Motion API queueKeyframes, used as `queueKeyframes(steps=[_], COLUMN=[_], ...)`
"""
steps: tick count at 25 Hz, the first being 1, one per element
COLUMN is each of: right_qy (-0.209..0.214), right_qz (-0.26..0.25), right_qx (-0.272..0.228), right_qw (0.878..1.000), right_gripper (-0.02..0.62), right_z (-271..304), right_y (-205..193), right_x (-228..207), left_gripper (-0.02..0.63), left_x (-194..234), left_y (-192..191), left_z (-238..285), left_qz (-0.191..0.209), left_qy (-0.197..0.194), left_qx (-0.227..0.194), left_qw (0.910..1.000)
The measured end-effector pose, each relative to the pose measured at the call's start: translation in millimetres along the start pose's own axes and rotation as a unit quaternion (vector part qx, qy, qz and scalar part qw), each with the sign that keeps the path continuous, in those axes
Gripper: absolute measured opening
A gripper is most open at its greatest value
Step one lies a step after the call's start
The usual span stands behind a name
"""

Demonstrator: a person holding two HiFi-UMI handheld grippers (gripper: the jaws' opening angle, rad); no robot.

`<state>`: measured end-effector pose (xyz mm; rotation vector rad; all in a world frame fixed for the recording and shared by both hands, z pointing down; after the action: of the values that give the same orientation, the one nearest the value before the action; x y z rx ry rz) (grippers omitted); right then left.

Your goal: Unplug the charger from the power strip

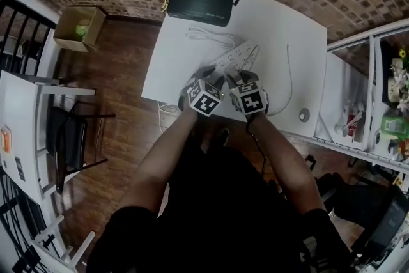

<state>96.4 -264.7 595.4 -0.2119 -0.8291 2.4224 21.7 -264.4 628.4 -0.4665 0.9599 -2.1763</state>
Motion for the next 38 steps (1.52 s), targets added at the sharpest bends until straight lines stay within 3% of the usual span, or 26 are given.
queueKeyframes(steps=[6,13,23,28,34,38], right_qy=[-0.003,-0.01,0.022,0.05,0.064,0.061], right_qz=[-0.007,-0.009,0.107,0.189,0.29,0.349], right_qx=[-0.007,-0.049,-0.084,-0.104,-0.138,-0.156], right_qw=[1.0,0.999,0.99,0.975,0.945,0.922], right_gripper=[0.14,0.14,0.141,0.141,0.141,0.143], right_z=[-2.7,-18.2,-33.2,-48.6,-77.5,-91.9], right_y=[0.7,9.8,-7.2,-17.5,-45.2,-69.4], right_x=[1.7,-1.2,-14.7,-21.9,-40.5,-54.7], left_gripper=[0.163,0.163,0.187,0.187,0.163,0.156], left_x=[-1.5,1.7,2.7,-6.8,-40.4,-51.5], left_y=[-0.8,0.0,-1.6,-3.0,0.3,5.3], left_z=[-0.1,0.8,-6.5,-35.8,-84.6,-112.2], left_qz=[-0.003,-0.012,-0.039,-0.06,-0.125,-0.16], left_qy=[0.003,0.009,0.019,0.018,-0.026,-0.033], left_qx=[0.006,0.001,0.006,-0.019,-0.052,-0.078], left_qw=[1.0,0.9999,0.9991,0.9979,0.9905,0.9834])
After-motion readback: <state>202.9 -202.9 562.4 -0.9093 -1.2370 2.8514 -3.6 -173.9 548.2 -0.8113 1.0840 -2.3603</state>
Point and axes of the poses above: the fingertips, and each gripper's own axes: z forward along the fingers, x to its left, y out of its top, the point moved 5 cm from there along -z, backward along the fingers, and after that the axes turned 1 degree about -y, right-handed, at the moved point
